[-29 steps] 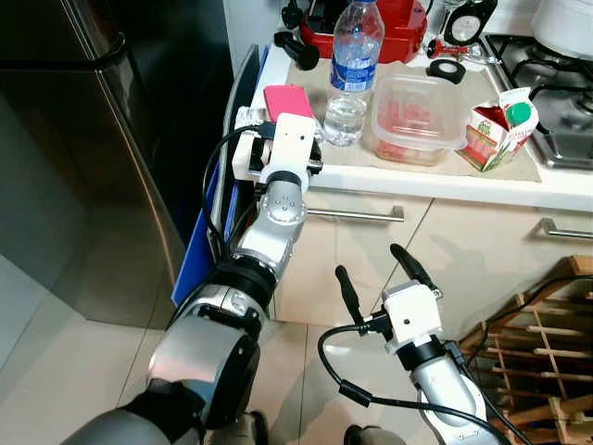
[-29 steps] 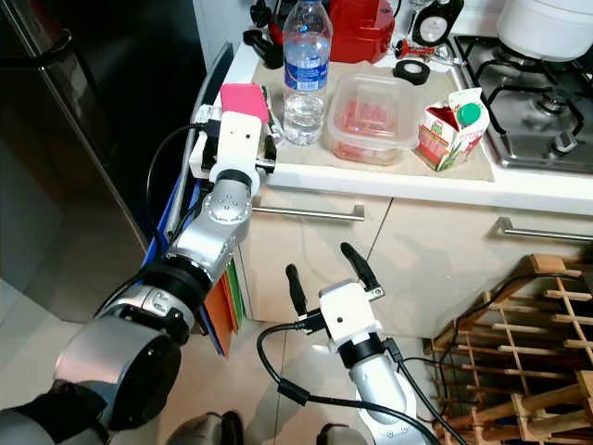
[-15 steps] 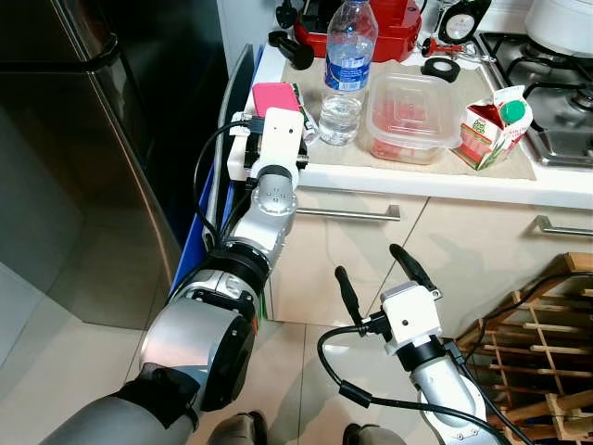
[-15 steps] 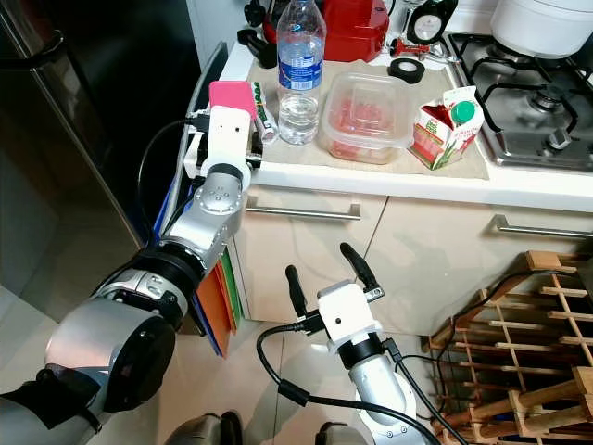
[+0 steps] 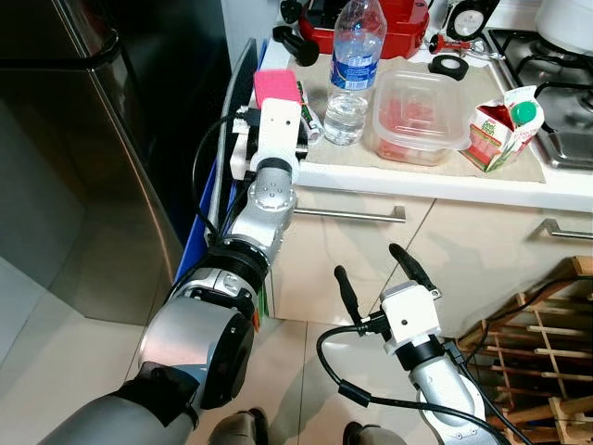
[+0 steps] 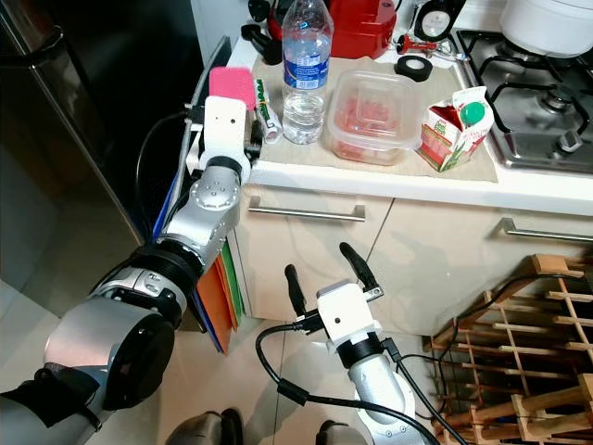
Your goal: Restocking fridge
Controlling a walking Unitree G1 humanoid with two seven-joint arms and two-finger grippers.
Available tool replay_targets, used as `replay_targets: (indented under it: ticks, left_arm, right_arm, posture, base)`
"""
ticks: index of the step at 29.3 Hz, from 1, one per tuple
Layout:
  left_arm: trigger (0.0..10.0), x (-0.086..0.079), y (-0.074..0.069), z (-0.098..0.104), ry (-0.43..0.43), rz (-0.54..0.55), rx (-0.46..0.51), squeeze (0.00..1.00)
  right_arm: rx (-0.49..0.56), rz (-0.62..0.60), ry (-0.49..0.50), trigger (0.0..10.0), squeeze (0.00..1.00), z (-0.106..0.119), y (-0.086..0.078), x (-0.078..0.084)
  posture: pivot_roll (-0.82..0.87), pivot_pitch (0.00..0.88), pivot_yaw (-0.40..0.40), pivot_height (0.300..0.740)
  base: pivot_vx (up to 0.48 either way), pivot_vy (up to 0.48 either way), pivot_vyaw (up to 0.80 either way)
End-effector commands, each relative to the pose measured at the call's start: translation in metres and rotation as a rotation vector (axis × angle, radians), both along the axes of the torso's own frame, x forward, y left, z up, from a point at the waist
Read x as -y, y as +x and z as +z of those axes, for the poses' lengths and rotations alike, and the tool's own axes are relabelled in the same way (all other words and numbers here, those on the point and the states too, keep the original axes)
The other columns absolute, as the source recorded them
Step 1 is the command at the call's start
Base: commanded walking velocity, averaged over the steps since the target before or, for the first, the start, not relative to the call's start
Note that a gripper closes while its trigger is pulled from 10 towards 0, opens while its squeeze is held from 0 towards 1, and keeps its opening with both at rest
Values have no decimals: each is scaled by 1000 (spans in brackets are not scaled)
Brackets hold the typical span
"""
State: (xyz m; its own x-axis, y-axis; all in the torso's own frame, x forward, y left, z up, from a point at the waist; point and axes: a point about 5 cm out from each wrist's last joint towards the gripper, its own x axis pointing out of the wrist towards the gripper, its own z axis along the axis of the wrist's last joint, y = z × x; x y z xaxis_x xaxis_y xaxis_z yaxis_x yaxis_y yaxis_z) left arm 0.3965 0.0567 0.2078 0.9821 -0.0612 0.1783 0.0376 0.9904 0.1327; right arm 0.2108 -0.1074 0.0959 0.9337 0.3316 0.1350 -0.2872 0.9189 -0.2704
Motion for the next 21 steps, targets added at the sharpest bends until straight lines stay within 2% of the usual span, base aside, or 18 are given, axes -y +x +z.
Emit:
replay_targets:
  ticks: [1, 4, 8, 11, 12, 16, 20, 21]
  left_arm:
    - [0, 0, -1, 3, 5, -24, 22, 0]
    - [0, -2, -3, 5, 15, -48, 50, 0]
    - [0, -9, -14, 12, 49, -108, 131, 0]
    - [0, -23, -22, 17, 55, -101, 177, 0]
    - [0, -23, -22, 17, 55, -101, 177, 0]
    - [0, -44, -31, 16, 55, -57, 165, 0]
    - [0, -63, -43, 17, 60, -69, 171, 0]
    - [0, -63, -43, 17, 60, -69, 171, 0]
  right_arm:
    - [-10, -18, -3, 10000, 0, -1, 1, 2]
    - [-11, -41, 9, 10000, 0, 0, 5, 4]
    - [25, -88, 55, 10000, 0, 14, 22, 4]
    - [53, -111, 80, 10000, 0, 21, 35, 4]
    - [53, -111, 80, 10000, 0, 21, 35, 4]
    - [94, -115, 94, 10000, 0, 31, 51, 2]
    - [121, -173, 125, 10000, 0, 42, 65, 12]
    - [121, -173, 125, 10000, 0, 42, 65, 12]
  posture:
    - [-54, 113, 37, 740]
    - [-50, 108, 35, 740]
    - [-35, 81, 32, 740]
    - [-11, 43, 22, 740]
    - [-11, 43, 22, 740]
    - [24, 0, 10, 740]
    - [44, 0, 6, 740]
    - [44, 0, 6, 740]
  base:
    - [0, 0, 0]
    - [0, 0, 0]
    - [0, 0, 0]
    - [0, 0, 0]
    - [0, 0, 0]
    - [0, 0, 0]
    - [0, 0, 0]
    - [0, 0, 0]
